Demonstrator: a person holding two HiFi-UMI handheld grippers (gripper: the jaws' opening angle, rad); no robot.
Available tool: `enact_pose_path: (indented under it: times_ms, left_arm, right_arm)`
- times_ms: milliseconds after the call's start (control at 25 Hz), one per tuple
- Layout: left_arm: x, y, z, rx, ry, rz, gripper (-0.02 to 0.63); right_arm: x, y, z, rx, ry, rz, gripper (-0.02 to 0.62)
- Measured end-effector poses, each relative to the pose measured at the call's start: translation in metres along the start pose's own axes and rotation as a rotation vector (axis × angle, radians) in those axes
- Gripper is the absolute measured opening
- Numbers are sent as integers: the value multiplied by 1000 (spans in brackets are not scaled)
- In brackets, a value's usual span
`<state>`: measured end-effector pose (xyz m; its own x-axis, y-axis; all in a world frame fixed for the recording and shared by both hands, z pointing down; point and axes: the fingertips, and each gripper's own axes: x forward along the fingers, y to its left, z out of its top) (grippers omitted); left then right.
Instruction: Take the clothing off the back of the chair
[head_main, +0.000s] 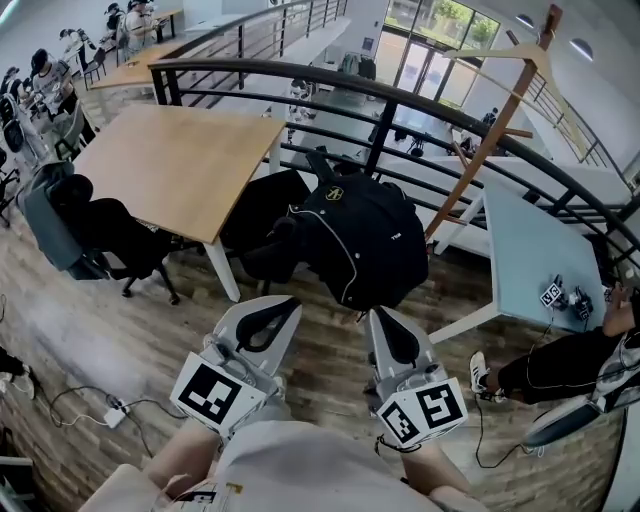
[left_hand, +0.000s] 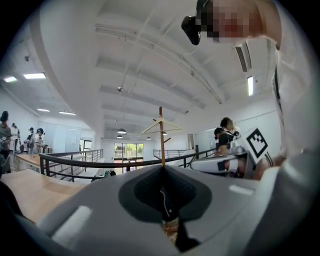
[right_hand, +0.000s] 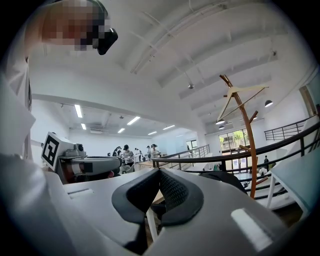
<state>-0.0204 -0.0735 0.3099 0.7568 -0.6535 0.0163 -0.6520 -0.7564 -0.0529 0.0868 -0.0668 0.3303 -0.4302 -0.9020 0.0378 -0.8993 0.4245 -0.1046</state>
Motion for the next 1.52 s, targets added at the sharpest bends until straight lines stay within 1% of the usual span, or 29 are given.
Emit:
enact_pose_path:
  times_ms: [160,320,440,640,800,920,1160,1320,1520]
  left_arm:
    - [18,38,0,5,2,-29,-11]
    - [36,68,-3,-8,19,-61,-11]
    - [48,89,-6,15,11,-87,-11]
    - [67,109,-7,-22,18,-128,-11]
    - [81,116,-8,-24,10,-147,-11]
    - [92,118,-9,-16,4,-153,-11]
    - [116,111,-11,-50,20,-150,-11]
    - [128,106,-11,-19,20,-142,-11]
    - [139,100,-14,-32,42,-128,-11]
  right_arm:
    - [37,-7,6,0,-9,-34,2]
    - [69,-12,9,-5,-19,-64,2]
    - [88,-17,10,-11,-24,-90,2]
    - [104,-29,12,-12,-28,-145,2]
    - [107,-44,14,-23,-28,-186,3]
    - [110,-55,15,-27,-27,-192,3]
    - [115,-78,19,-23,-14,-168,5]
    - [118,-90,25,-22,-20,-142,9]
    - [122,-108,23,-41,-1,-120,15]
